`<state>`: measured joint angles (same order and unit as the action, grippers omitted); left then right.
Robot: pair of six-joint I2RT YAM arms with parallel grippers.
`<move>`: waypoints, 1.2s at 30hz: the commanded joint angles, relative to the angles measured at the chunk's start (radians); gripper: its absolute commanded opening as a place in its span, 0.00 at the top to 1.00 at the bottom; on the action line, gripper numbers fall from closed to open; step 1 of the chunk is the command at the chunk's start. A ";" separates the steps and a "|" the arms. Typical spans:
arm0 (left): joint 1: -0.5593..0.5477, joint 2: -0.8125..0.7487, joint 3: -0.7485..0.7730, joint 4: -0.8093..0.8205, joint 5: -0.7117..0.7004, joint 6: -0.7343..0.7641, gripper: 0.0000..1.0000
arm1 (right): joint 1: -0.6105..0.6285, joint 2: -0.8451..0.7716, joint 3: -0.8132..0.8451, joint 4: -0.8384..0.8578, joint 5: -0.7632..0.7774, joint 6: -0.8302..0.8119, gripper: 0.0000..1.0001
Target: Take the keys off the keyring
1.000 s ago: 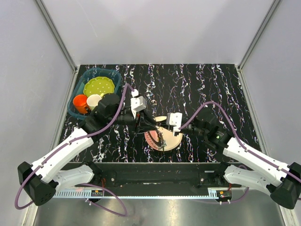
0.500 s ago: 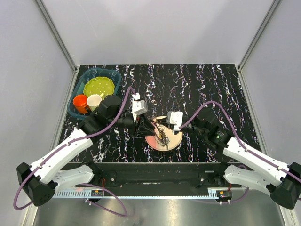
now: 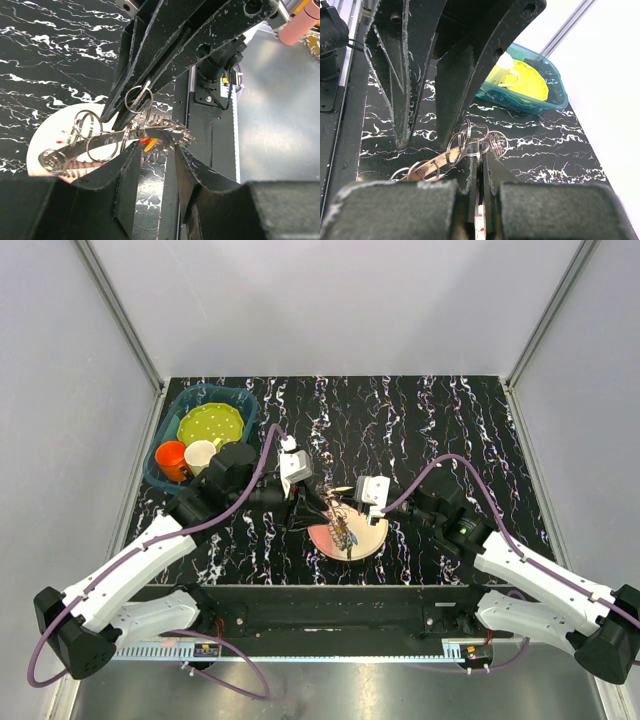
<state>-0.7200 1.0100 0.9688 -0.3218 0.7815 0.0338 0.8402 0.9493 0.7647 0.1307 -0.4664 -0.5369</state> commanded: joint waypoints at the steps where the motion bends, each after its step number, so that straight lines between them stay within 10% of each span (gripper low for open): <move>1: -0.002 -0.050 0.036 0.024 -0.079 0.035 0.63 | -0.004 -0.009 0.015 0.090 -0.021 0.012 1.00; 36: -0.004 -0.037 0.041 0.104 0.022 -0.029 0.62 | -0.004 0.006 -0.001 0.118 -0.055 0.041 1.00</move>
<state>-0.7208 0.9714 0.9817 -0.2867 0.7479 0.0177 0.8402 0.9596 0.7567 0.1543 -0.5095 -0.5072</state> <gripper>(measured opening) 0.374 0.029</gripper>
